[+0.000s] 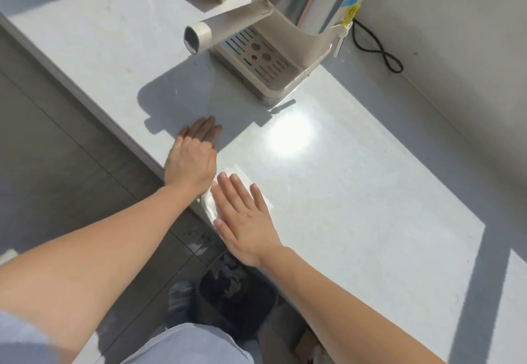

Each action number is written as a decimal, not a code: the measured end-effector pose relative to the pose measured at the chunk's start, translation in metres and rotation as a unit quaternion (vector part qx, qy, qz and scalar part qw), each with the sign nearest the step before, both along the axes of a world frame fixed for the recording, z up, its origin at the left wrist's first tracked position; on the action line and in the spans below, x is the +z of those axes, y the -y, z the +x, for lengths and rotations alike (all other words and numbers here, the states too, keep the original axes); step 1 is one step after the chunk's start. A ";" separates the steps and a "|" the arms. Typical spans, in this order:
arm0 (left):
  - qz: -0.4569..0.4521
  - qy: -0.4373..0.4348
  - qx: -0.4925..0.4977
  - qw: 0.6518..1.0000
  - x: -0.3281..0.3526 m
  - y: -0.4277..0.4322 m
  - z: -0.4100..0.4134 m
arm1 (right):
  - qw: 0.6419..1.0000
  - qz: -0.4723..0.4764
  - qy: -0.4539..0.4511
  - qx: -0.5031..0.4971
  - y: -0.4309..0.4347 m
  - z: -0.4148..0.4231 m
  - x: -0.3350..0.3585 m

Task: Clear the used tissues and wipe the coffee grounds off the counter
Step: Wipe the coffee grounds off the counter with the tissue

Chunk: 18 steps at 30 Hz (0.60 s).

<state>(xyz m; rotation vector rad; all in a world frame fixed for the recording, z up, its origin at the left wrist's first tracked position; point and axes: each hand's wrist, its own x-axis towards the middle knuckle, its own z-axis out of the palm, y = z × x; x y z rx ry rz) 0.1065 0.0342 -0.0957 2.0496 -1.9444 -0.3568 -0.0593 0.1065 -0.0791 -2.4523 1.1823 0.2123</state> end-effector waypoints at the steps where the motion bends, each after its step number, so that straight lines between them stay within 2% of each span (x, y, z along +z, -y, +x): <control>1: 0.000 -0.002 0.000 1.000 0.000 -0.001 0.000 | 1.000 -0.002 -0.005 -0.008 -0.007 0.006 0.000; 6: -0.004 -0.009 0.002 1.000 0.001 0.000 0.001 | 1.000 -0.013 -0.010 0.009 -0.034 0.008 0.001; 9: -0.013 -0.003 -0.001 1.000 0.002 -0.001 0.001 | 0.998 -0.040 -0.034 0.039 -0.055 -0.021 0.002; 18: -0.012 0.002 0.000 1.000 0.002 -0.004 -0.003 | 0.993 -0.041 -0.097 0.061 -0.106 -0.128 0.008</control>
